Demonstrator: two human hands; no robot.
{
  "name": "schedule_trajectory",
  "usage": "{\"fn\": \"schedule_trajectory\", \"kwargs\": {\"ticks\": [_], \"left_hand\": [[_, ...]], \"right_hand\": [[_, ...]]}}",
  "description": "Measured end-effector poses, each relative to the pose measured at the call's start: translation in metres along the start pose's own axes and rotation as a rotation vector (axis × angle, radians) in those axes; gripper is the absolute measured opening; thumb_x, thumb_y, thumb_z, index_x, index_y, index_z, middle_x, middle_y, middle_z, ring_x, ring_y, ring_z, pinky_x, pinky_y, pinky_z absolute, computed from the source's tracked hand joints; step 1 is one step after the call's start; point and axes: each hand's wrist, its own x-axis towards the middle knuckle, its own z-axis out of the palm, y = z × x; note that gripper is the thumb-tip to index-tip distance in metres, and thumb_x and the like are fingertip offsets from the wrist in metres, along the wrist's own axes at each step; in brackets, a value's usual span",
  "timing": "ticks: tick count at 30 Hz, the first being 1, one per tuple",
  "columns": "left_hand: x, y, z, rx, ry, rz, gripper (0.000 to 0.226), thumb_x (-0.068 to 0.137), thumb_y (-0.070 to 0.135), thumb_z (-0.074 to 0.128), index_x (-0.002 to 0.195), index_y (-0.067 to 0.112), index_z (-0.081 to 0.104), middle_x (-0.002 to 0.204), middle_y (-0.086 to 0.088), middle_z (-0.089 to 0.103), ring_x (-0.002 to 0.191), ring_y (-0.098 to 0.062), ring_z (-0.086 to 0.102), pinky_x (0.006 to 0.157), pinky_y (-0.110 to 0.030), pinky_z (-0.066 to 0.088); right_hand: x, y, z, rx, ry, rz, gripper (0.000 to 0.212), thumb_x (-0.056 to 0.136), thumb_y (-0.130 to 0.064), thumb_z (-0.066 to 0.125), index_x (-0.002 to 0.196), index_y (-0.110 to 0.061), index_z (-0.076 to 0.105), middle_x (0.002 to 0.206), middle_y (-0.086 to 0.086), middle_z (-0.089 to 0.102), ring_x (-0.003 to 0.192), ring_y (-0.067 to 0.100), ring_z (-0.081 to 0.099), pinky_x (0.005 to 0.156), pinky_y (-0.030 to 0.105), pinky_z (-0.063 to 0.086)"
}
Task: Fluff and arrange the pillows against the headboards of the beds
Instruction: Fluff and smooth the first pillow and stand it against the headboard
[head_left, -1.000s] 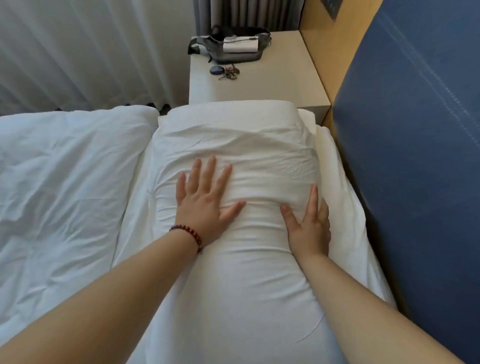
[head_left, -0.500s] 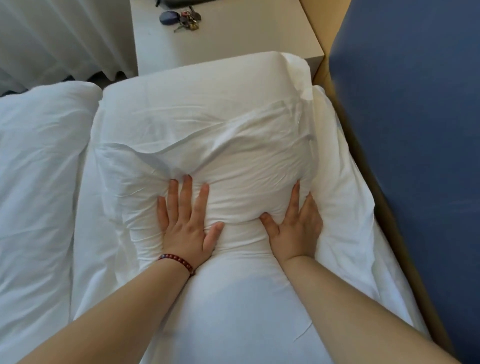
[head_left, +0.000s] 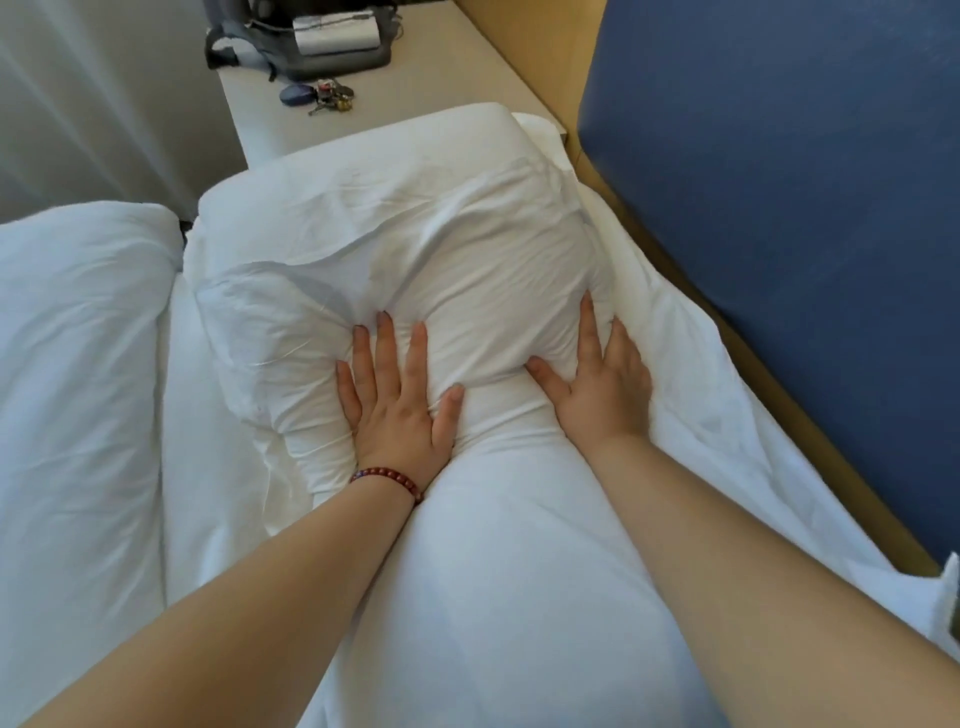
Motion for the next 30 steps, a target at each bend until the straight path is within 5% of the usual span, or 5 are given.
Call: {"fn": "schedule_trajectory", "kwargs": {"ticks": [8,17,23,26,30], "left_hand": [[-0.008,0.009,-0.037,-0.071,-0.063,0.027,0.073,0.091,0.068,0.017,0.154,0.035,-0.001,0.163,0.002,-0.013,0.148,-0.016,-0.019,0.115,-0.038,-0.021],[-0.102,-0.02,-0.1,-0.212,-0.415,0.143,0.07,0.092,0.067,0.021,0.154,0.039,0.002,0.161,0.012,-0.014,0.146,-0.007,-0.018,0.116,-0.034,-0.013],[-0.194,-0.031,-0.123,-0.726,-0.217,-0.367,0.08,0.078,0.065,0.062,0.131,0.007,0.049,0.127,-0.009,0.053,0.121,-0.025,0.048,0.106,-0.044,0.038],[-0.208,-0.034,-0.126,-1.11,-0.452,-0.689,0.07,0.063,0.068,0.071,0.099,0.01,0.062,0.079,-0.006,0.055,0.073,-0.019,0.056,0.067,-0.033,0.051],[-0.188,-0.039,-0.126,-1.255,-0.666,-0.828,0.058,0.054,0.065,0.082,0.082,0.014,0.077,0.091,-0.004,0.069,0.083,-0.02,0.064,0.076,-0.034,0.048]], "right_hand": [[-0.107,-0.003,-0.05,0.248,-0.176,-0.029,0.063,0.093,-0.061,0.042,0.15,-0.043,0.026,0.164,-0.006,0.008,0.149,0.017,0.015,0.12,0.041,0.02],[-0.246,-0.029,-0.056,-0.116,-0.033,-0.086,0.076,0.08,-0.085,0.011,0.148,-0.055,-0.001,0.164,-0.009,-0.008,0.15,0.018,-0.012,0.119,0.041,-0.003],[-0.306,-0.047,-0.03,-0.089,0.037,-0.08,0.1,0.068,-0.094,0.029,0.153,-0.047,0.005,0.165,0.004,-0.008,0.149,0.034,-0.013,0.115,0.063,0.001],[-0.329,-0.05,-0.023,-0.089,0.01,-0.094,0.112,0.061,-0.093,0.041,0.153,-0.044,0.001,0.164,0.008,-0.013,0.148,0.037,-0.017,0.113,0.068,0.0],[-0.347,-0.056,-0.025,-0.093,-0.061,-0.112,0.123,0.053,-0.093,0.047,0.151,-0.046,-0.011,0.16,0.008,-0.026,0.144,0.038,-0.027,0.109,0.073,-0.004]]}}
